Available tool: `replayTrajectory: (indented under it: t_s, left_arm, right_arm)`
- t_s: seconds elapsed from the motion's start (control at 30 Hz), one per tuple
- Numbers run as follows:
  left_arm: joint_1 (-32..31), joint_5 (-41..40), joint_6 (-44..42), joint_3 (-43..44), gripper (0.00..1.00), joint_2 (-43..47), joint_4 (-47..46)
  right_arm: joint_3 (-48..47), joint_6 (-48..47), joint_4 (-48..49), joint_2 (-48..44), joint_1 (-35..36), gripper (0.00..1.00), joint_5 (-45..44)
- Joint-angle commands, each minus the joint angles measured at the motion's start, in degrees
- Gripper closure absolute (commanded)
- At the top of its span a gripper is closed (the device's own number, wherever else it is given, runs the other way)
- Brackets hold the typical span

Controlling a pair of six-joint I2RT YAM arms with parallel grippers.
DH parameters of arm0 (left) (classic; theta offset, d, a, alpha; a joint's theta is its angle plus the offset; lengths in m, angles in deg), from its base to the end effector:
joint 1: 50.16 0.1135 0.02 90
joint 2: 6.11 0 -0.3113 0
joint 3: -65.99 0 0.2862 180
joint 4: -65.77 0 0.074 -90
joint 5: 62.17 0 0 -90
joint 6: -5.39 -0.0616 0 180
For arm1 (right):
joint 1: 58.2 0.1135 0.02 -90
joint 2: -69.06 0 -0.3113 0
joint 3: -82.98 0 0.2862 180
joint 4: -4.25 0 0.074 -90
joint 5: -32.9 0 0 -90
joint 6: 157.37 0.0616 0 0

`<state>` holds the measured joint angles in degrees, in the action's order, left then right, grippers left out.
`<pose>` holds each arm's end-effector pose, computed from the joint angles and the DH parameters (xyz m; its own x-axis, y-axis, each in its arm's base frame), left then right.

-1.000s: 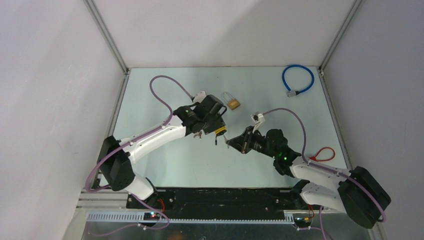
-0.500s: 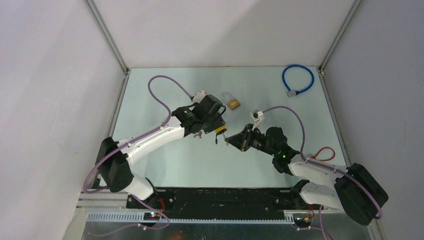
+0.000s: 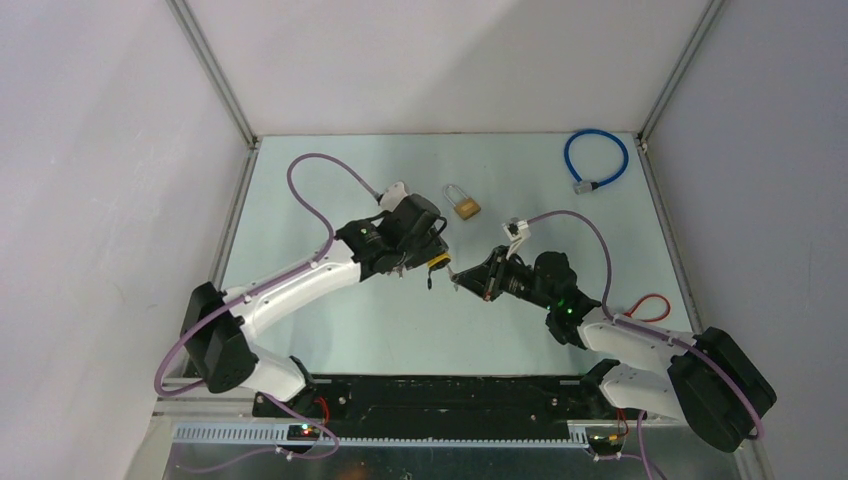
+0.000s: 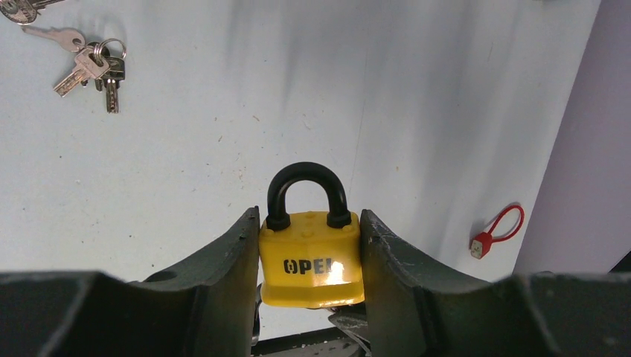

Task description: Unlock with the key

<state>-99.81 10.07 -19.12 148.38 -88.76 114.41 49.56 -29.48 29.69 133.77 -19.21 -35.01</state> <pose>0.2432 -0.2573 0.3210 -0.7447 -0.4618 -0.4819 -0.1967 0.8417 -0.5028 0.1891 0.1828 0.2330 -0.5991 0.2471 -0.7615 -0.6409 0.4220 0.6412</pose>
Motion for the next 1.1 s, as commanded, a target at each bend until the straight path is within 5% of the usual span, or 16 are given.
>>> replayTrajectory:
  t_s: [0.0,1.07]
  left_arm:
    - [-0.8,-2.2,-0.2,0.2,1.00,3.1,-3.9]
    - [-1.5,-3.0,-1.2,-5.0,0.99,7.6,-9.8]
  right_arm:
    - [-2.9,-1.0,2.3,-0.5,0.0,1.00,1.5]
    - [-5.0,-4.9,2.7,1.1,-0.1,1.00,10.2]
